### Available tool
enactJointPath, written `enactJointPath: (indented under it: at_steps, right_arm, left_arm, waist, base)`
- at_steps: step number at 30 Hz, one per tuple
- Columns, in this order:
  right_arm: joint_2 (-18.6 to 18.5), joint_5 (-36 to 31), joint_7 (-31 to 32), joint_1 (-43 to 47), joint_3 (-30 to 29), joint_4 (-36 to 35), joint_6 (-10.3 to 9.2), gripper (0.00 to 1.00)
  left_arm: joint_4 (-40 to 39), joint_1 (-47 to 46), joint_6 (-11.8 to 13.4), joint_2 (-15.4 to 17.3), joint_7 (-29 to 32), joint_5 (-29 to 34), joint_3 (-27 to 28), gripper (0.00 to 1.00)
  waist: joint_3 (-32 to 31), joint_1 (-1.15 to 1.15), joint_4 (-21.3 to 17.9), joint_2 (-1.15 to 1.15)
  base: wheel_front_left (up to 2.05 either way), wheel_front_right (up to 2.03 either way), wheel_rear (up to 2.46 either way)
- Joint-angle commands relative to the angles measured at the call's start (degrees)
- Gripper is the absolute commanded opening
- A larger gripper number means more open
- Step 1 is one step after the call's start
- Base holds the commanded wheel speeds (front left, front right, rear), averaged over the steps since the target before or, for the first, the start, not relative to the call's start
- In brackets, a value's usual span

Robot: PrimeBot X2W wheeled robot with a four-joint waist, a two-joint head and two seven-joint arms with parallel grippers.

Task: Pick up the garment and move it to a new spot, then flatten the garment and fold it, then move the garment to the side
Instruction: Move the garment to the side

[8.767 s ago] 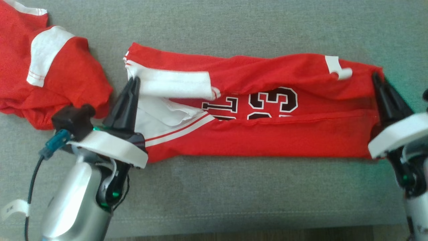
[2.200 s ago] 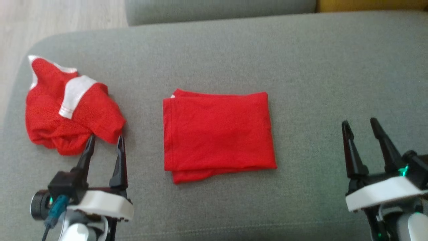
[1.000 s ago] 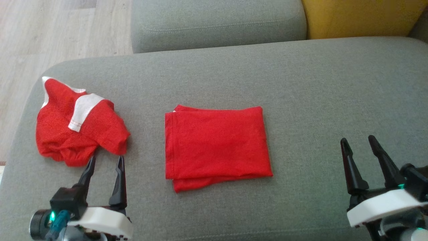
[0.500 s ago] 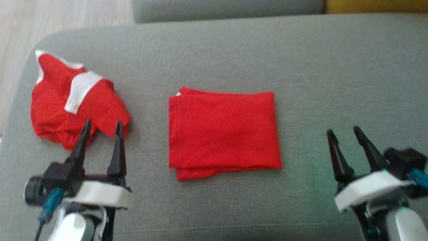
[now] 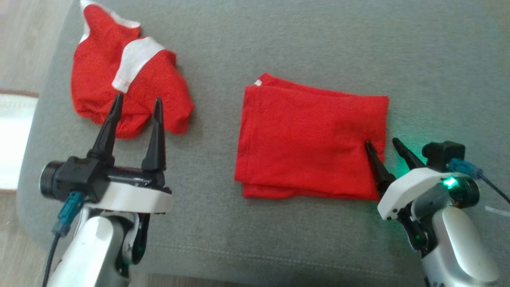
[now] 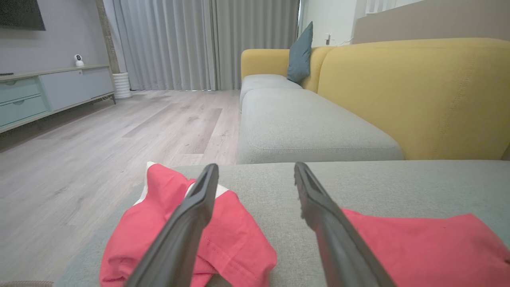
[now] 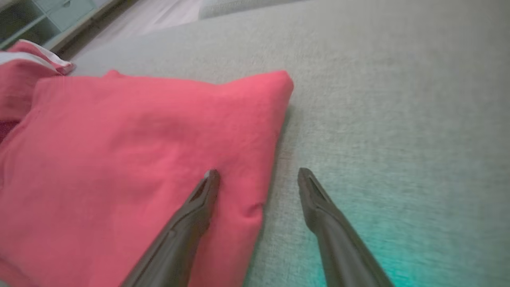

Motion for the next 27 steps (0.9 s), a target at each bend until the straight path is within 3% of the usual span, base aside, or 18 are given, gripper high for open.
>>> enactJointPath:
  at_steps: [1,4,5,7,17,27]
  right_arm:
    - [-0.05,0.44,0.17,-1.87,1.40,-0.55,-0.04,1.00]
    - [0.17,0.92,0.75,-3.54,2.00,2.64,-0.04,1.00]
    - [0.19,1.18,0.93,-3.98,2.23,3.42,-0.04,0.84]
    - [0.32,1.88,1.12,-4.61,2.67,4.40,-0.04,0.00]
    - [-1.16,1.16,-0.66,-4.47,5.11,1.54,-0.04,0.00]
    - [-2.51,1.05,0.56,-3.90,10.00,-4.16,-0.04,0.00]
  left_arm:
    - [-2.17,-2.76,-0.31,0.46,-0.67,0.76,2.51,1.00]
    - [-3.07,-3.10,-1.17,-0.61,-0.68,1.96,3.38,1.00]
    - [-3.23,-3.07,-1.54,-0.95,-0.68,2.29,3.64,1.00]
    - [-3.47,-2.90,-2.19,-1.55,-0.69,2.98,4.22,1.00]
    - [-3.52,-1.16,-4.50,-3.45,-0.69,5.52,7.28,1.00]
    - [-3.91,-0.14,-7.14,-3.91,-0.70,7.40,7.92,1.00]
  waist:
    - [1.18,-0.01,1.25,0.00]
    - [1.70,-0.01,1.87,0.00]
    - [1.82,-0.01,2.05,0.00]
    - [1.97,-0.01,2.22,0.00]
    - [1.36,-0.01,0.04,0.00]
    - [1.17,-0.01,-10.96,0.00]
  base:
    - [0.00,0.00,0.00]
    - [0.00,0.00,0.00]
    - [0.00,0.00,0.00]
    - [0.00,0.00,0.00]
    - [0.00,0.00,0.00]
    - [0.00,0.00,0.00]
